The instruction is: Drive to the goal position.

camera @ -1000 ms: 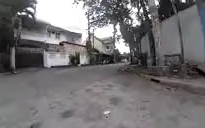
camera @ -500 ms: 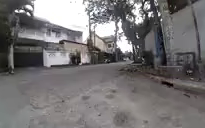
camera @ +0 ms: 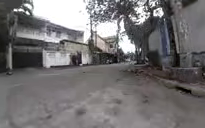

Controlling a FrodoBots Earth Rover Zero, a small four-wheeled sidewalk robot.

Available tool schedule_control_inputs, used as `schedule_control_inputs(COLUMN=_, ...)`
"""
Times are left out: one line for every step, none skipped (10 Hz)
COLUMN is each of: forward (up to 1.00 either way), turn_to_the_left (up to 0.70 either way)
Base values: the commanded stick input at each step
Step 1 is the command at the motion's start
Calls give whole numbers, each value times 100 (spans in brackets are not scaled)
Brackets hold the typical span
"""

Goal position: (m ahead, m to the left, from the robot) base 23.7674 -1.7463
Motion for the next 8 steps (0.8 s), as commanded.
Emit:
schedule_control_inputs(forward=100, turn_to_the_left=0)
schedule_control_inputs(forward=100, turn_to_the_left=1)
schedule_control_inputs(forward=100, turn_to_the_left=-27)
schedule_control_inputs(forward=100, turn_to_the_left=-39)
schedule_control_inputs(forward=100, turn_to_the_left=-9)
schedule_control_inputs(forward=100, turn_to_the_left=1)
schedule_control_inputs(forward=100, turn_to_the_left=1)
schedule_control_inputs(forward=100, turn_to_the_left=1)
